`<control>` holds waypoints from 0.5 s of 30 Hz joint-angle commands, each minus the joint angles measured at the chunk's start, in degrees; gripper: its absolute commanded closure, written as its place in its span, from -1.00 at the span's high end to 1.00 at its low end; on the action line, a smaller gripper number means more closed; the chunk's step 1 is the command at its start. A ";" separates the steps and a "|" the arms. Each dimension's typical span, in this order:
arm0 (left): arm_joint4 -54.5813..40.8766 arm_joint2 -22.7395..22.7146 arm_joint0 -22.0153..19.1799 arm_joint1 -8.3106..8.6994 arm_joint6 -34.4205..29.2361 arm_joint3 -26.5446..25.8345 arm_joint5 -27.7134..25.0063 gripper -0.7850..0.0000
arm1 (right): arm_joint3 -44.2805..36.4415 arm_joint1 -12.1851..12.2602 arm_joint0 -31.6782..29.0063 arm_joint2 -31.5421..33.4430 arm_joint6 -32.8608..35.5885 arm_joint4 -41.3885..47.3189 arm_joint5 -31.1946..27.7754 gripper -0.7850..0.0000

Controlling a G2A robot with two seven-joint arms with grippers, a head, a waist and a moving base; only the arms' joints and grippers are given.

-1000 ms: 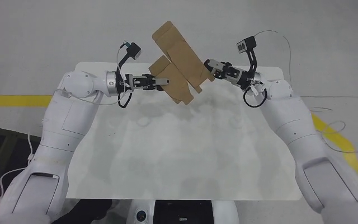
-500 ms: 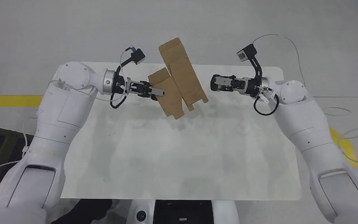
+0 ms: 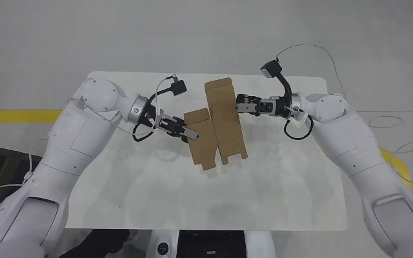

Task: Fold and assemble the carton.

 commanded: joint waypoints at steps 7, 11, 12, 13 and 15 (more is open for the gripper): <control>0.01 -0.04 -0.01 -0.02 0.01 0.04 -0.01 -1.00 | 0.01 -0.01 -0.01 0.11 0.06 -0.01 0.06 -0.13; 0.01 -0.04 -0.01 -0.02 0.01 0.04 -0.01 -1.00 | 0.01 -0.01 -0.01 0.11 0.06 -0.01 0.06 -0.40; 0.01 -0.04 -0.01 -0.02 0.01 0.04 -0.01 -1.00 | 0.01 -0.01 -0.01 0.11 0.06 -0.01 0.06 -0.36; 0.01 -0.04 -0.01 -0.02 0.01 0.04 -0.01 -1.00 | 0.01 -0.01 -0.01 0.11 0.06 -0.01 0.06 -0.22; -0.28 0.88 0.26 0.02 0.11 -0.97 -0.10 -1.00 | 0.01 -0.01 -0.01 0.11 0.06 -0.01 0.06 1.00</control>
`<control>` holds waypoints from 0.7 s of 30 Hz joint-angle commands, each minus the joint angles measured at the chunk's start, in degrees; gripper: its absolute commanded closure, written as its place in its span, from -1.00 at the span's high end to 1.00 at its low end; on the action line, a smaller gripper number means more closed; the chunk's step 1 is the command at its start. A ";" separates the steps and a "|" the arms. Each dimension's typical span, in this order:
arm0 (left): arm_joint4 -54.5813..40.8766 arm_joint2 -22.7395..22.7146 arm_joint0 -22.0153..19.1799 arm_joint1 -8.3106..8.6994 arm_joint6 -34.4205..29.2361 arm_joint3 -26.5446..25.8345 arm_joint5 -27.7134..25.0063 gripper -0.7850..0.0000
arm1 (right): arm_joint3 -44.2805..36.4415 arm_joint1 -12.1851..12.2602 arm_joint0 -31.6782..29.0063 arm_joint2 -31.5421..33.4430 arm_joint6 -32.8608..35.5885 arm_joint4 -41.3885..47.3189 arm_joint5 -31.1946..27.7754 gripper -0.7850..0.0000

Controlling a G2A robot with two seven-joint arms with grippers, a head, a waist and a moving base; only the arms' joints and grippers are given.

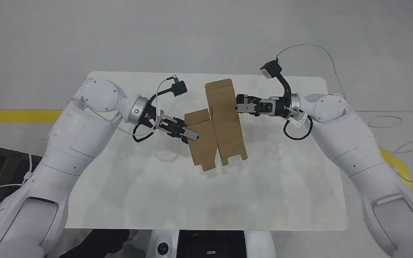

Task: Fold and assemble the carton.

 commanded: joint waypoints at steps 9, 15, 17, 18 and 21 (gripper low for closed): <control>-0.38 1.48 -0.05 0.35 1.23 -0.41 -1.22 -1.00 | 0.00 0.00 0.00 0.00 0.00 0.00 0.00 1.00; 0.80 1.27 1.18 0.50 3.07 -2.25 -0.56 -1.00 | -1.73 0.29 -0.98 0.62 -0.64 -3.14 1.49 1.00; 1.17 1.09 1.53 0.62 2.76 -3.00 -0.24 -1.00 | -2.78 0.38 -1.33 0.93 0.00 -4.11 1.18 1.00; 1.49 1.11 1.70 0.66 2.65 -3.34 -0.04 -1.00 | -3.35 0.37 -1.52 1.00 0.26 -4.34 0.96 1.00; 2.43 1.34 2.07 0.67 2.87 -4.09 0.60 -1.00 | -4.74 0.18 -2.01 1.01 0.38 -4.78 0.43 1.00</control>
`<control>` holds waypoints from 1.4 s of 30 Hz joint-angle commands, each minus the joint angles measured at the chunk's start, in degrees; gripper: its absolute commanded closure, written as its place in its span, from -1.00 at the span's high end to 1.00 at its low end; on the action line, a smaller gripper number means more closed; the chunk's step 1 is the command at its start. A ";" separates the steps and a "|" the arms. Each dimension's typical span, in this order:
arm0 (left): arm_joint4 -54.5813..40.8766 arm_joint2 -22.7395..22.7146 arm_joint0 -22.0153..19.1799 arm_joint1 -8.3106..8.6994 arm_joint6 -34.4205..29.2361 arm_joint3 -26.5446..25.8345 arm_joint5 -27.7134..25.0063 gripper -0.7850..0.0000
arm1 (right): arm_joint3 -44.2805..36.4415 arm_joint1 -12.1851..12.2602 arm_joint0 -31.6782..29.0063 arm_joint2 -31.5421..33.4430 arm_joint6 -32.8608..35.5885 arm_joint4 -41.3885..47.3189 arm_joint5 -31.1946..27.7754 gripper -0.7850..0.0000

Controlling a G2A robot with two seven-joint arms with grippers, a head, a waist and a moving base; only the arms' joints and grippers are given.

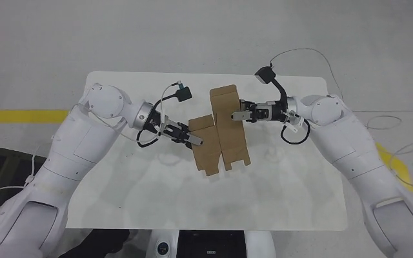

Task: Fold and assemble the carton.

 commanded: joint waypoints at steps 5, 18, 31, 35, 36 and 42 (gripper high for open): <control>0.82 0.20 0.34 -0.05 0.43 -0.52 0.65 -1.00 | -1.27 -0.37 -0.57 0.04 -0.61 -0.58 -0.59 0.51; 0.24 -0.46 0.30 -0.08 -0.08 0.26 0.83 -1.00 | -3.26 -0.45 -1.21 -0.93 0.71 1.60 0.73 -1.00; -2.99 -2.01 0.31 -0.02 -0.81 1.37 0.63 1.00 | -2.07 -0.55 -0.44 -2.61 0.92 7.09 0.94 -1.00; -5.22 -3.87 0.49 0.09 2.25 2.61 1.42 1.00 | 1.28 -0.71 -0.24 -1.58 1.25 10.51 1.31 -1.00; -5.73 -4.39 0.65 0.12 3.59 2.89 1.96 1.00 | 2.30 -0.80 -0.07 -1.26 1.00 11.03 2.07 -1.00; -6.75 -6.62 1.82 0.27 10.50 2.96 5.06 1.00 | 3.01 -1.43 0.20 0.19 -4.84 11.85 8.88 -1.00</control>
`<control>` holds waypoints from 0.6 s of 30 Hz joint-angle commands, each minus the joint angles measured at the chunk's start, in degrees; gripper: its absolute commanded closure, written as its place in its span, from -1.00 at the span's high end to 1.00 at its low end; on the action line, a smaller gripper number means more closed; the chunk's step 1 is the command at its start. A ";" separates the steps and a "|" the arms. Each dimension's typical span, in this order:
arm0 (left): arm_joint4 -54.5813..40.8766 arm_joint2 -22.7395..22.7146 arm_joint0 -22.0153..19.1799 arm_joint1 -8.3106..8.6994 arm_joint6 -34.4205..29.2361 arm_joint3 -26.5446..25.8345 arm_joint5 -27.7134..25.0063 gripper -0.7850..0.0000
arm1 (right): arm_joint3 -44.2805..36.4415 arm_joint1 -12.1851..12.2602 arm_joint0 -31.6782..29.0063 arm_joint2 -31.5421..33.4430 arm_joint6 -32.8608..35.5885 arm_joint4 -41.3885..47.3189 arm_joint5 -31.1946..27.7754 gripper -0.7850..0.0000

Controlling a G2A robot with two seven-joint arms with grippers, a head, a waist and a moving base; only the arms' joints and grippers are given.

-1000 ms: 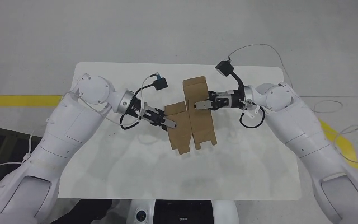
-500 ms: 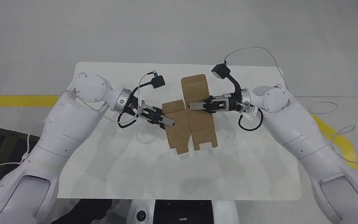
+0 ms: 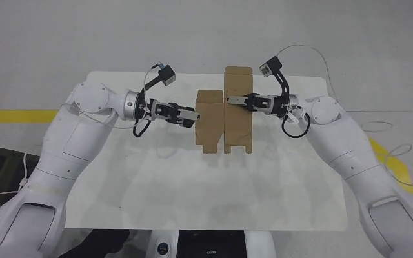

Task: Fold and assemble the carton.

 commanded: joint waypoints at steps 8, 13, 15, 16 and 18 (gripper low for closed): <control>-0.53 -1.34 2.75 -0.24 11.82 -1.34 5.98 1.00 | -2.13 -0.94 -0.71 1.18 -10.08 -2.98 7.54 -1.00; -1.15 -1.86 4.23 -0.46 16.75 -1.79 8.64 1.00 | -2.76 -1.79 -1.41 1.69 -15.11 -3.25 8.80 -1.00; -2.02 -2.21 4.70 -0.56 18.16 -1.83 9.49 1.00 | -2.91 -2.08 -1.58 1.99 -17.27 -3.82 9.14 -1.00; -2.44 -2.40 4.91 -0.61 18.80 -1.91 9.80 1.00 | -2.95 -2.21 -1.64 2.13 -18.35 -4.31 9.39 -1.00; -3.24 -2.69 5.35 -0.71 19.93 -2.13 10.48 1.00 | -3.01 -2.46 -1.68 2.36 -20.37 -5.48 9.92 -1.00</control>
